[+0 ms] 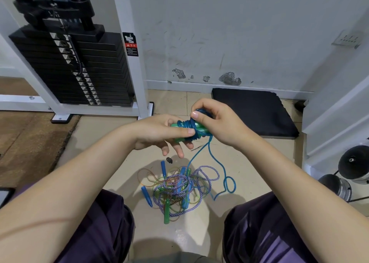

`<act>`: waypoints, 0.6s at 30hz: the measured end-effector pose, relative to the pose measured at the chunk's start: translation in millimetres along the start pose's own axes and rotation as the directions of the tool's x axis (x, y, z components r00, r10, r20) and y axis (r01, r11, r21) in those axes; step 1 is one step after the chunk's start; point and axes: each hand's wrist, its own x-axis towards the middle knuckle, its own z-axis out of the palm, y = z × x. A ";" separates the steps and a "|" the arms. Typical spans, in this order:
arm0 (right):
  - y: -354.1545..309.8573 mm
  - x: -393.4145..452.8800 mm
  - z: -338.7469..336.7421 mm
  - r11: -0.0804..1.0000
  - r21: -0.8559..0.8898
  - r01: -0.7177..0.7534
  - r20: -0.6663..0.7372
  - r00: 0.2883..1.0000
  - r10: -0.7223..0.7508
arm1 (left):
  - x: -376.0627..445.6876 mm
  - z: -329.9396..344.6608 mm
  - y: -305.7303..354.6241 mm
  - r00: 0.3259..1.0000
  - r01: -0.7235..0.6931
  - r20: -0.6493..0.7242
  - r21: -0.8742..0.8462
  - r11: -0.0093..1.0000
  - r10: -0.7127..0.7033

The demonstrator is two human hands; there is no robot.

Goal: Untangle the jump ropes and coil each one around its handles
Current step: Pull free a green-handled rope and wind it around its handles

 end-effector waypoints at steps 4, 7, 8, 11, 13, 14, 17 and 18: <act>-1.6 -0.7 0.4 1.000 0.009 0.013 0.017 1.000 -0.013 | 2.1 6.8 -1.0 1.000 -0.011 -0.030 -0.033 0.999 0.010; -1.2 -1.5 -2.4 0.998 0.055 -0.034 0.028 0.999 0.032 | 4.2 7.3 -3.4 0.994 -0.073 -0.083 -0.005 0.997 0.073; -1.4 -2.1 -4.2 0.993 0.103 -0.061 0.037 0.998 0.057 | 4.3 6.0 -3.9 0.993 -0.093 -0.075 0.008 0.996 0.093; -1.2 -3.7 -6.9 0.974 0.195 -0.111 0.056 0.993 0.102 | 0.6 2.5 -1.8 0.991 -0.132 -0.024 0.042 0.990 0.134; -0.9 -4.0 -5.4 0.972 0.202 -0.123 0.060 0.992 0.113 | -0.5 3.8 -0.2 0.988 -0.153 -0.012 0.066 0.986 0.154; 0.1 -4.0 -4.4 0.971 0.203 -0.128 0.064 0.991 0.117 | 0.0 5.6 -0.4 0.988 -0.152 -0.027 0.081 0.985 0.155; 3.0 -3.8 -2.1 0.966 0.221 -0.134 0.061 0.990 0.124 | 4.0 10.3 -2.6 0.983 -0.140 -0.103 0.117 0.983 0.152; 3.4 -3.7 -1.8 0.964 0.234 -0.129 0.052 0.991 0.120 | 5.1 11.4 -3.6 0.981 -0.142 -0.115 0.114 0.983 0.155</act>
